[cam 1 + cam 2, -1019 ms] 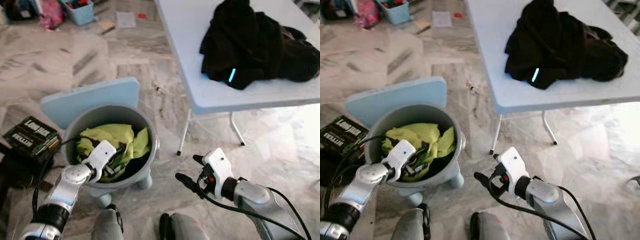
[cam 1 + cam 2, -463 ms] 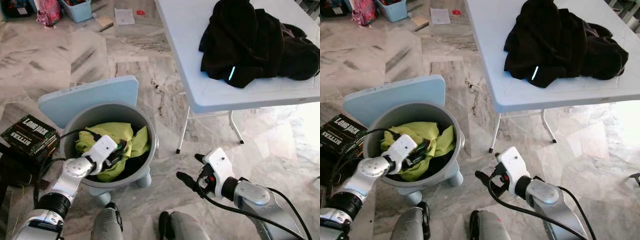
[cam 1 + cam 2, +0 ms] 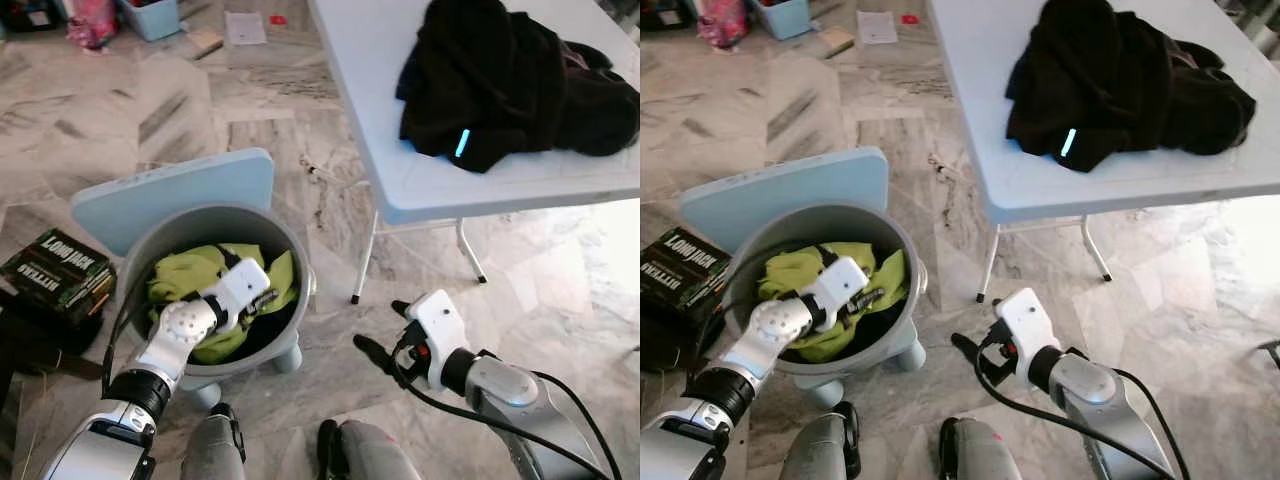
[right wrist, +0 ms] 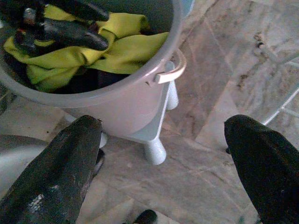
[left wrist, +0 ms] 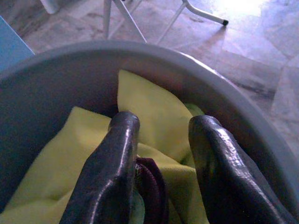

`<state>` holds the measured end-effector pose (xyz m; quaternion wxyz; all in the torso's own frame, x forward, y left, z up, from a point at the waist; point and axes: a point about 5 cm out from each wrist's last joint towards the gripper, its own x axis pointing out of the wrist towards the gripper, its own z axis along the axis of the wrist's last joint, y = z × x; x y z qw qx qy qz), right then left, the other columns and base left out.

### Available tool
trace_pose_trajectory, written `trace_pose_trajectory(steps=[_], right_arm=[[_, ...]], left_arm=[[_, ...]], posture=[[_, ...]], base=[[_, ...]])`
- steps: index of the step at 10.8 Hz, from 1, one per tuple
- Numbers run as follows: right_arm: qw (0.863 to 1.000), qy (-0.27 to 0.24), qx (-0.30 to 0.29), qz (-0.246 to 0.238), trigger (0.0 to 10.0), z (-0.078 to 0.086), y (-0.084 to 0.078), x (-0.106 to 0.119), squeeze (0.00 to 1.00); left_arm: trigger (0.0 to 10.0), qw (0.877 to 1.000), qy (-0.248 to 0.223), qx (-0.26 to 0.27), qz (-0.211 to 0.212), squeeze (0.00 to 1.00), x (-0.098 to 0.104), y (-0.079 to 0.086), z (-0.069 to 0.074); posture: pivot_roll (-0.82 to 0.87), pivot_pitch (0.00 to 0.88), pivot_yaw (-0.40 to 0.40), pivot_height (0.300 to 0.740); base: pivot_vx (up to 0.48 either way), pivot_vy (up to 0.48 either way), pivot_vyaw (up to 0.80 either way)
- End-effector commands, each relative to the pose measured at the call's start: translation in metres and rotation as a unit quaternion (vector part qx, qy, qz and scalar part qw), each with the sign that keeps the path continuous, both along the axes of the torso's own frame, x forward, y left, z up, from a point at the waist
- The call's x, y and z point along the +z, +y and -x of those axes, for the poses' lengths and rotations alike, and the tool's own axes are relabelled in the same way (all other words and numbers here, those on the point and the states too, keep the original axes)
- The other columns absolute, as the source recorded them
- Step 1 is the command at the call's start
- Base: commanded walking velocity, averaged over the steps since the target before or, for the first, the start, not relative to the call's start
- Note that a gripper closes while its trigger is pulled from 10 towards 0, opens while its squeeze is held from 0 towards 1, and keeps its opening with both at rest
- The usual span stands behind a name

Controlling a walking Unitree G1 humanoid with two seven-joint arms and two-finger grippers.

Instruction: Hang hanger

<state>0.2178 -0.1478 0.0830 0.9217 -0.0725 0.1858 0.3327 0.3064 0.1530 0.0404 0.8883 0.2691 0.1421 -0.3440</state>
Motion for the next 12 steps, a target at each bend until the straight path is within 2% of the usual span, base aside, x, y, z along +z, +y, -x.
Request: trace_pose_trajectory(steps=[1,2,3,4,5,6,7,8,9,11,12], right_arm=[[1.000,0.003,-0.011,0.008,10.0,0.001,-0.007,-0.002,0.00],[1.000,0.002,-0.012,0.009,10.0,0.001,-0.007,-0.003,0.00],[1.000,0.000,-0.013,0.009,10.0,0.000,-0.006,-0.003,0.00],[1.000,-0.007,-0.016,0.007,10.0,-0.003,-0.005,-0.003,0.00],[1.000,-0.009,-0.016,0.007,10.0,-0.006,-0.003,-0.004,0.00],[1.000,-0.012,-0.015,0.006,10.0,-0.008,0.000,-0.004,0.00],[1.000,-0.014,-0.012,0.005,10.0,-0.009,0.002,-0.005,0.00],[1.000,-0.016,-0.010,0.007,10.0,-0.010,0.003,-0.006,0.00],[1.000,-0.017,-0.010,0.009,10.0,-0.010,0.002,-0.007,0.00],[1.000,-0.017,-0.012,0.012,10.0,-0.012,0.001,-0.010,0.00],[1.000,-0.018,-0.009,0.011,10.0,-0.013,0.004,-0.011,0.00]], left_arm=[[0.0,1.000,0.013,-0.005,-0.012,0.00,-0.007,0.003,0.004],[0.0,1.000,0.002,-0.005,-0.028,0.00,-0.007,0.008,0.005],[0.0,0.999,-0.030,0.010,-0.028,0.00,0.003,0.015,0.002],[0.0,0.992,-0.103,0.065,-0.020,0.00,0.024,0.027,-0.003],[0.0,0.986,-0.136,0.095,-0.007,0.00,0.034,0.034,0.000],[10.0,0.984,-0.134,0.119,0.007,0.00,0.035,0.038,0.011],[10.0,0.986,-0.094,0.133,0.020,1.00,0.022,0.040,0.029],[10.0,0.987,-0.067,0.142,0.024,1.00,0.014,0.045,0.046],[10.0,0.988,-0.058,0.143,0.024,1.00,0.012,0.046,0.053],[10.0,0.989,-0.031,0.141,0.014,1.00,0.010,0.048,0.081],[10.0,0.989,-0.026,0.146,0.003,1.00,0.008,0.053,0.085]], posture=[[-0.17,0.221,-0.092,0.740],[-0.17,0.221,-0.092,0.740],[-0.16,0.218,-0.089,0.740],[-0.14,0.216,-0.089,0.740],[-0.13,0.215,-0.089,0.740],[-0.11,0.215,-0.090,0.740],[-0.10,0.213,-0.090,0.740],[-0.10,0.213,-0.088,0.740],[-0.10,0.212,-0.086,0.740],[-0.07,0.213,-0.080,0.740],[-0.06,0.211,-0.083,0.740]], base=[[0.000,0.000,0.00],[0.000,0.000,0.00],[0.000,0.000,0.00],[0.000,0.000,0.00],[0.000,0.000,0.00],[0.000,0.000,0.00],[0.000,0.000,0.00],[0.000,0.000,0.00],[0.000,0.000,0.00],[0.000,0.000,0.00],[0.000,0.000,0.00]])
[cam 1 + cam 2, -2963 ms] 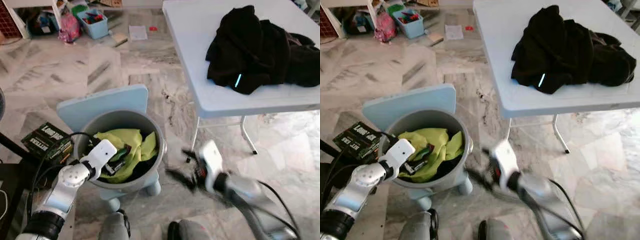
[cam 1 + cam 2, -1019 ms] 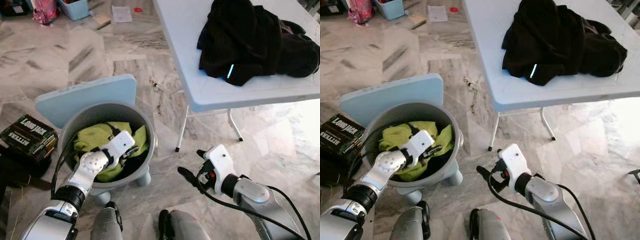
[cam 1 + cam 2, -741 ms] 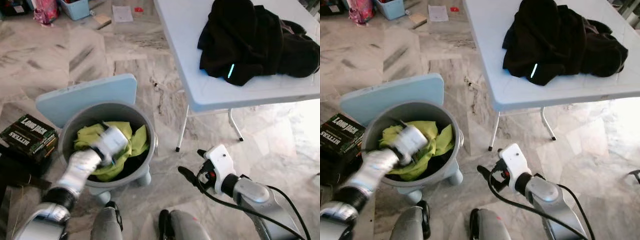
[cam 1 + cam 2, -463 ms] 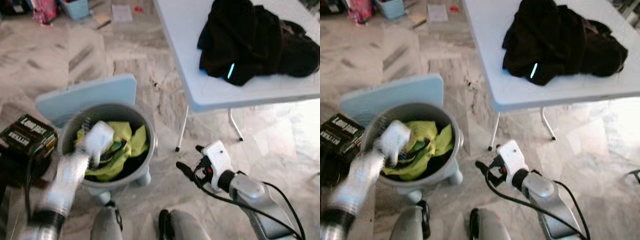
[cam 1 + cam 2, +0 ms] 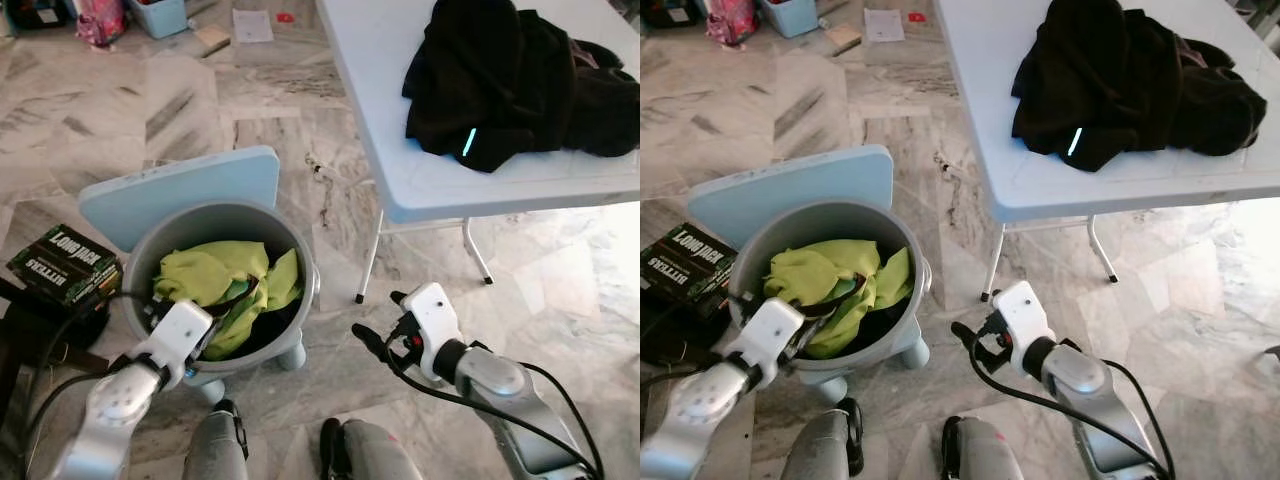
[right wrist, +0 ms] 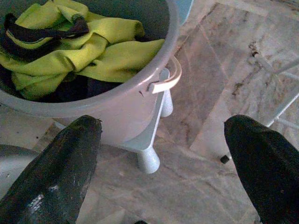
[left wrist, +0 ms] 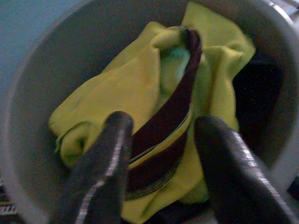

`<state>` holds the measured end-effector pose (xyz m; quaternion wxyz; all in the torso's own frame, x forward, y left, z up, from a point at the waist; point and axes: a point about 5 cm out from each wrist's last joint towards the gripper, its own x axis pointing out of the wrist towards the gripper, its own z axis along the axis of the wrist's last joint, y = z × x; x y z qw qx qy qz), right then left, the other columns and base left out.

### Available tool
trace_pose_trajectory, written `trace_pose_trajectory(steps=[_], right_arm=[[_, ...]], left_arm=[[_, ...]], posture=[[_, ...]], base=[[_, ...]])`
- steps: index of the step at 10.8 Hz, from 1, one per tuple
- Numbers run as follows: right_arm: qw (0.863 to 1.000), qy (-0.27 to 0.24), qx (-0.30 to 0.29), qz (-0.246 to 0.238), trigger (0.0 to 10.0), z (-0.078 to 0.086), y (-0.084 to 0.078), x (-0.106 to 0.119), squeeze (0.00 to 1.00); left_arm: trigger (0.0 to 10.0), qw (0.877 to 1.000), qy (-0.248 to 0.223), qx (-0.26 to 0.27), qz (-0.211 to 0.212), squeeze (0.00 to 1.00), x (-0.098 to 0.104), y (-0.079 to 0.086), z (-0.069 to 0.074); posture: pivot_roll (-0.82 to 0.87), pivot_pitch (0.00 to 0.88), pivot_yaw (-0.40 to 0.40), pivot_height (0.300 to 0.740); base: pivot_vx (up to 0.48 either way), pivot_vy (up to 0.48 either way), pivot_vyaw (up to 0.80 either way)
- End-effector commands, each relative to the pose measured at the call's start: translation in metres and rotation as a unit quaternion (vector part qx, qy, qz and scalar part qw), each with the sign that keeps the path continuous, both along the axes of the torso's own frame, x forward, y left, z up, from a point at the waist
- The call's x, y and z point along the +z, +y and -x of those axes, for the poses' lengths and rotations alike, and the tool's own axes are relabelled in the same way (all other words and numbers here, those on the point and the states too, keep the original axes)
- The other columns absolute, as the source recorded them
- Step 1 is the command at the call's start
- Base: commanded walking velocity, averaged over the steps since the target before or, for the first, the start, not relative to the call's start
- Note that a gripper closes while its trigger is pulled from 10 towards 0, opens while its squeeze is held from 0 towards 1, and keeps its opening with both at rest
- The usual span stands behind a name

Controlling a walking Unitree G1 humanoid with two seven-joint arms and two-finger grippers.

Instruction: Hang hanger

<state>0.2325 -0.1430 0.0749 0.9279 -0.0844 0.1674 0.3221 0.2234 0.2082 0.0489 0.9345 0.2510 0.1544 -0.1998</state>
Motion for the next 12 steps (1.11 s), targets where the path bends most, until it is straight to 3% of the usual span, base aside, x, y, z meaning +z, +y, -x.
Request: trace_pose_trajectory(steps=[1,4,5,6,7,8,9,10,11,12], right_arm=[[1.000,0.002,0.009,0.005,10.0,0.002,0.003,-0.003,0.00],[1.000,0.002,0.006,0.007,10.0,0.001,0.001,-0.004,0.00],[1.000,0.002,0.007,0.008,10.0,0.001,0.001,-0.004,0.00],[1.000,0.002,0.007,0.008,10.0,0.002,0.000,-0.004,0.00],[1.000,0.003,0.006,0.010,10.0,0.003,0.000,-0.005,0.00],[1.000,0.003,0.007,0.011,10.0,0.003,-0.001,-0.004,0.00],[1.000,0.003,0.007,0.011,10.0,0.002,-0.002,-0.004,0.00],[1.000,0.002,0.007,0.013,10.0,0.003,-0.003,-0.003,0.00],[1.000,0.002,0.007,0.016,10.0,0.003,-0.004,-0.002,0.00],[1.000,0.002,0.007,0.018,10.0,0.004,-0.004,-0.002,0.00]], left_arm=[[10.0,1.000,0.020,0.005,-0.014,1.00,-0.004,0.006,0.003],[10.0,0.998,0.065,-0.001,-0.018,1.00,-0.012,0.010,0.008],[10.0,0.996,0.085,-0.006,-0.030,1.00,-0.019,0.013,0.001],[10.0,0.995,0.093,-0.011,-0.033,0.93,-0.021,0.015,-0.003],[10.0,0.995,0.090,-0.014,-0.046,0.35,-0.023,0.018,-0.012],[10.0,0.994,0.094,-0.025,-0.046,0.31,-0.024,0.017,-0.022],[10.0,0.993,0.098,-0.041,-0.048,0.00,-0.027,0.013,-0.032],[10.0,0.992,0.106,-0.051,-0.052,0.00,-0.033,0.009,-0.040],[0.0,0.989,0.124,-0.056,-0.060,0.00,-0.042,0.007,-0.043],[0.0,0.987,0.134,-0.066,-0.058,0.00,-0.046,0.004,-0.042]], posture=[[-0.06,0.210,-0.083,0.740],[-0.06,0.208,-0.083,0.740],[-0.07,0.209,-0.084,0.740],[-0.07,0.211,-0.084,0.740],[-0.08,0.211,-0.089,0.740],[-0.09,0.212,-0.092,0.740],[-0.09,0.213,-0.095,0.740],[-0.11,0.214,-0.098,0.740],[-0.12,0.214,-0.102,0.740],[-0.13,0.213,-0.103,0.740]], base=[[0.000,0.000,0.00],[0.000,0.000,0.00],[0.000,0.000,0.00],[0.000,0.000,0.00],[0.000,0.000,0.00],[0.000,0.000,0.00],[0.000,0.000,0.00],[0.000,0.000,0.00],[0.000,0.000,0.00],[0.000,0.000,0.00]])
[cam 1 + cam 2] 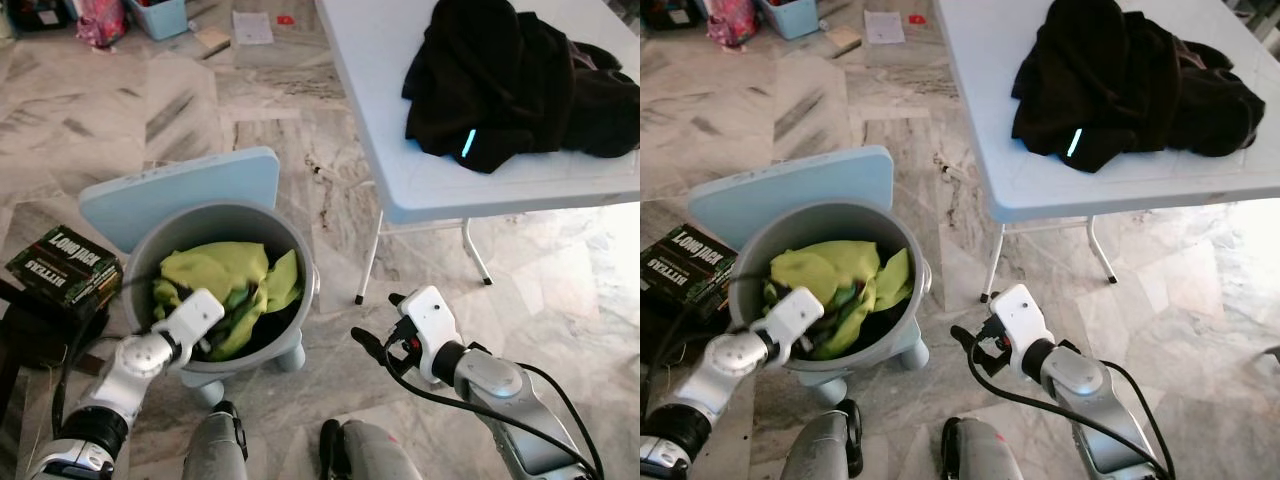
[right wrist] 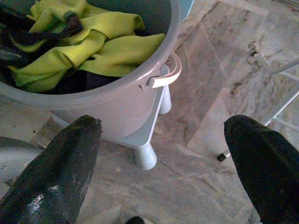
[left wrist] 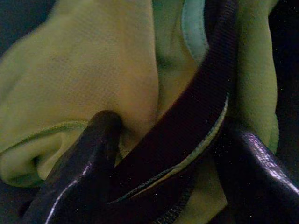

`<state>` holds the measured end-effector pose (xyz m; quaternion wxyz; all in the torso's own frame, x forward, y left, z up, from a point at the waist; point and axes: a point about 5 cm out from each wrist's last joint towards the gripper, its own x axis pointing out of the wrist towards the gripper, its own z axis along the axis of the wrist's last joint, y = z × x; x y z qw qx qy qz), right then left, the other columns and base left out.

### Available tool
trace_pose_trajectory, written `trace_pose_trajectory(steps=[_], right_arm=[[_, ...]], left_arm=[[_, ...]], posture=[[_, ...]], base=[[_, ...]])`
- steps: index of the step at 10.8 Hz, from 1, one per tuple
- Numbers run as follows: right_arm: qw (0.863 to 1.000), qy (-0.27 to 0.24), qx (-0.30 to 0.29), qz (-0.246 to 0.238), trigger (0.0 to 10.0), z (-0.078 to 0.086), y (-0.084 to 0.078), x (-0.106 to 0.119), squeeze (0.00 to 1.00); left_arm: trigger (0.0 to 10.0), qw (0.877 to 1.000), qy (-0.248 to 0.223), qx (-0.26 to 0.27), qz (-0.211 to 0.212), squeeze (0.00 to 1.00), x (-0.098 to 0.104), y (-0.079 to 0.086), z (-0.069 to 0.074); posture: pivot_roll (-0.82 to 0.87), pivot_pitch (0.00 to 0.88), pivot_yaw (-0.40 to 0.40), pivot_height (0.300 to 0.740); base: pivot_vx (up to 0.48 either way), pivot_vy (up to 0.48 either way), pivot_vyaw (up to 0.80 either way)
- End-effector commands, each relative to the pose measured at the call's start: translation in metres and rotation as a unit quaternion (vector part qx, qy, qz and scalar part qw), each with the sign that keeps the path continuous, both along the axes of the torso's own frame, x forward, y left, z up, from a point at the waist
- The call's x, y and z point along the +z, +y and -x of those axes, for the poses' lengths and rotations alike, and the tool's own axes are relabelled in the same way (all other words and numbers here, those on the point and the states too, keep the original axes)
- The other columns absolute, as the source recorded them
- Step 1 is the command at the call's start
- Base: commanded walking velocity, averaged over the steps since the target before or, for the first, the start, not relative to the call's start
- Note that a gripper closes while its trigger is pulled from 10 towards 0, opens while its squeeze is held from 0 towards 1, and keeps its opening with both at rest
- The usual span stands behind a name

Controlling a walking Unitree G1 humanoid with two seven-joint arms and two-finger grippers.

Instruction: Hang hanger

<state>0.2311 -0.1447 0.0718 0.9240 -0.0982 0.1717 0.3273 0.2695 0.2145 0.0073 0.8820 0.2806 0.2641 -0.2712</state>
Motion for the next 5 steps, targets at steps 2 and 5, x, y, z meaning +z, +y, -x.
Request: trace_pose_trajectory(steps=[2,5], right_arm=[[1.000,0.002,-0.003,0.008,10.0,0.0027,-0.0058,0.0019,0.00],[1.000,0.001,-0.003,0.008,10.0,0.0010,-0.0032,0.0012,0.00]], left_arm=[[0.0,1.000,0.013,-0.018,0.005,0.00,-0.0056,-0.0025,0.0012],[0.0,1.000,0.008,-0.022,0.004,0.00,-0.0061,0.0017,0.0023]], posture=[[-0.13,0.215,-0.105,0.740],[-0.12,0.216,-0.105,0.740]], base=[[0.000,0.000,0.00],[0.000,0.000,0.00]])
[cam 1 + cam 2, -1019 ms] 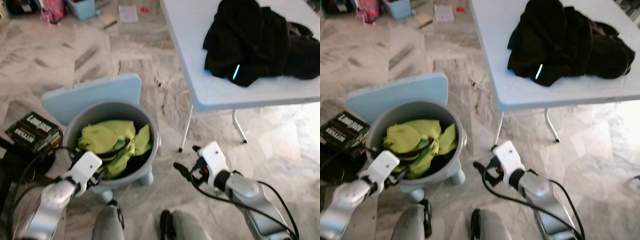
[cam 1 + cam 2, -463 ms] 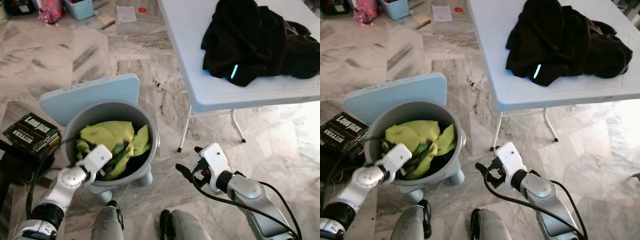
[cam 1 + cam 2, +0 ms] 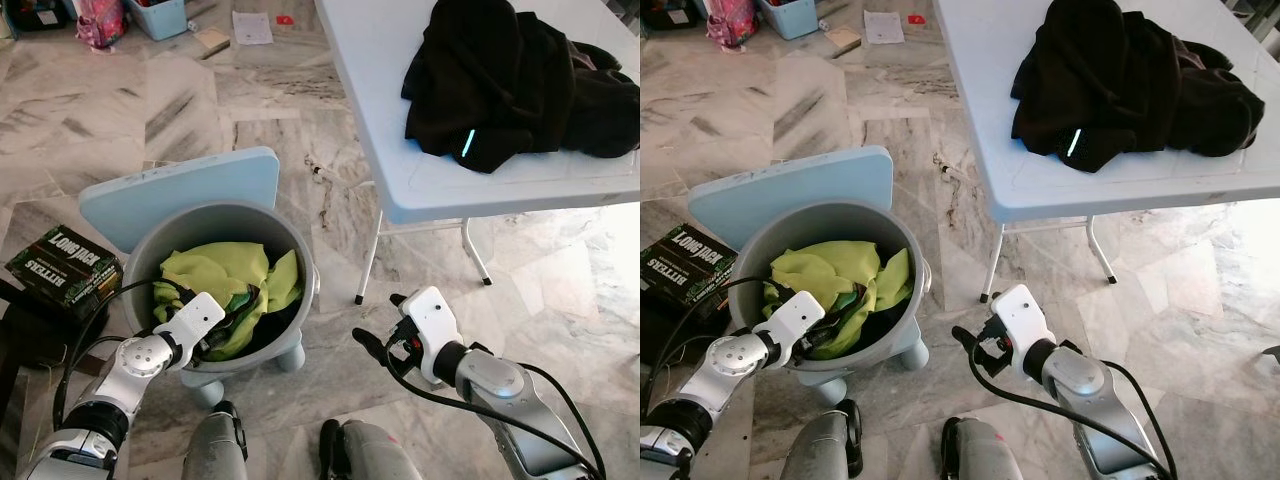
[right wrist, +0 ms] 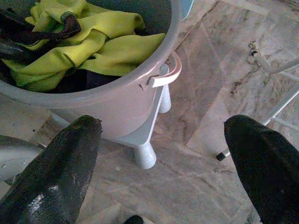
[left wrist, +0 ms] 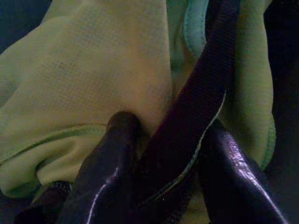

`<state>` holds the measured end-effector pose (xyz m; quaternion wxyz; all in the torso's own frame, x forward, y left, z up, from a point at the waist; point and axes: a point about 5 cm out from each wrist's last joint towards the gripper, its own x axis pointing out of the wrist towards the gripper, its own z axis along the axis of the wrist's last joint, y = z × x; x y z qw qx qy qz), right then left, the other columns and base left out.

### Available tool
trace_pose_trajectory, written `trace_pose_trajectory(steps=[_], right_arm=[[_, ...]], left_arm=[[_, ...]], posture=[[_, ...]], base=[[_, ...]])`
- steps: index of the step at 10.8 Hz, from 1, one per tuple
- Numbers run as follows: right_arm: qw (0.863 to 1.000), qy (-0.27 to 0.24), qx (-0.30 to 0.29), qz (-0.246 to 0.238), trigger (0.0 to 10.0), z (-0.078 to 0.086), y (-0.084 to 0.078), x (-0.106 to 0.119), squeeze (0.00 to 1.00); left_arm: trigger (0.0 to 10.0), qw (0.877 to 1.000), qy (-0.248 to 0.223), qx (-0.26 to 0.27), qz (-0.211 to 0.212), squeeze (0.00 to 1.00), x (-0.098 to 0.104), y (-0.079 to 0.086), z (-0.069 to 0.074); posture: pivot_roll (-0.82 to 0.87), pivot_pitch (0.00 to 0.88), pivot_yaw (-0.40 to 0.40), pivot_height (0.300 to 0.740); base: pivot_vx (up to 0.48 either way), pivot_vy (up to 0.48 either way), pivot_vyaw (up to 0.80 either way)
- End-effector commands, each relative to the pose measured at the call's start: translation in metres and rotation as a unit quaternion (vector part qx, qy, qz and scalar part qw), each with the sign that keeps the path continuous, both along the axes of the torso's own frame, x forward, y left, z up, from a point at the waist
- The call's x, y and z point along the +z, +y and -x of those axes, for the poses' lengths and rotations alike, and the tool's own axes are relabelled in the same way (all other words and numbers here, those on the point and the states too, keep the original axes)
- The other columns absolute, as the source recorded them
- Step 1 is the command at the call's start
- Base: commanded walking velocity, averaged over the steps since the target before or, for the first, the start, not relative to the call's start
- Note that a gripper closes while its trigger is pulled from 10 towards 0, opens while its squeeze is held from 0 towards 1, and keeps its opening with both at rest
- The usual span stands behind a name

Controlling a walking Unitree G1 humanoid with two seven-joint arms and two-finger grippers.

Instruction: Hang hanger

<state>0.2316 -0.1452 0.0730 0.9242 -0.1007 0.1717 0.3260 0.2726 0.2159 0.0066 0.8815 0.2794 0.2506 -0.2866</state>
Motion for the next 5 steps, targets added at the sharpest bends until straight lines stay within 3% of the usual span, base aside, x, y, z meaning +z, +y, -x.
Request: trace_pose_trajectory(steps=[1,5], right_arm=[[1.000,0.002,-0.003,0.005,10.0,0.0008,-0.0022,-0.0002,0.00],[1.000,-0.001,-0.007,0.005,10.0,0.0004,-0.0027,0.0001,0.00]], left_arm=[[0.0,1.000,0.010,-0.002,-0.004,0.00,-0.0052,0.0016,0.0049],[0.0,1.000,0.010,-0.006,0.001,0.00,-0.0048,0.0021,0.0033]], posture=[[-0.12,0.214,-0.104,0.740],[-0.12,0.211,-0.097,0.740]], base=[[0.000,0.000,0.00],[0.000,0.000,0.00]])
